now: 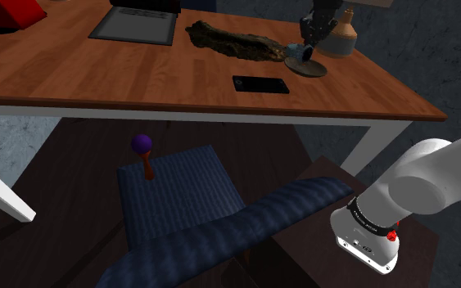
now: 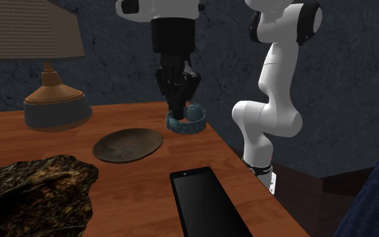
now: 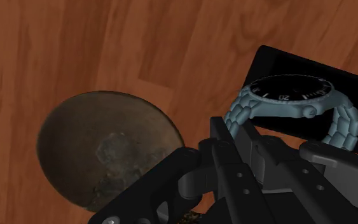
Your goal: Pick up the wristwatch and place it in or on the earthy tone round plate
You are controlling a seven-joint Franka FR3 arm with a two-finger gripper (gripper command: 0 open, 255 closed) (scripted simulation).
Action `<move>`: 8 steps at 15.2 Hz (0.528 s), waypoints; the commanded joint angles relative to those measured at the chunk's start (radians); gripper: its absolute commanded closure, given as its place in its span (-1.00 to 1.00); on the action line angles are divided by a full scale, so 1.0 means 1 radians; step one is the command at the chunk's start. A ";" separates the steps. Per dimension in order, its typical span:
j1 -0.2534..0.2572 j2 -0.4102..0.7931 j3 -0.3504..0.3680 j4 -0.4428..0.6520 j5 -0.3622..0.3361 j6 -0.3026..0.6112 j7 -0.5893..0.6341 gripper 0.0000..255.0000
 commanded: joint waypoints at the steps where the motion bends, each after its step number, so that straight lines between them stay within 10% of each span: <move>1: -0.017 0.026 -0.036 0.022 -0.011 0.005 -0.052 1.00; 8: -0.072 0.150 -0.150 0.147 -0.025 0.007 -0.221 1.00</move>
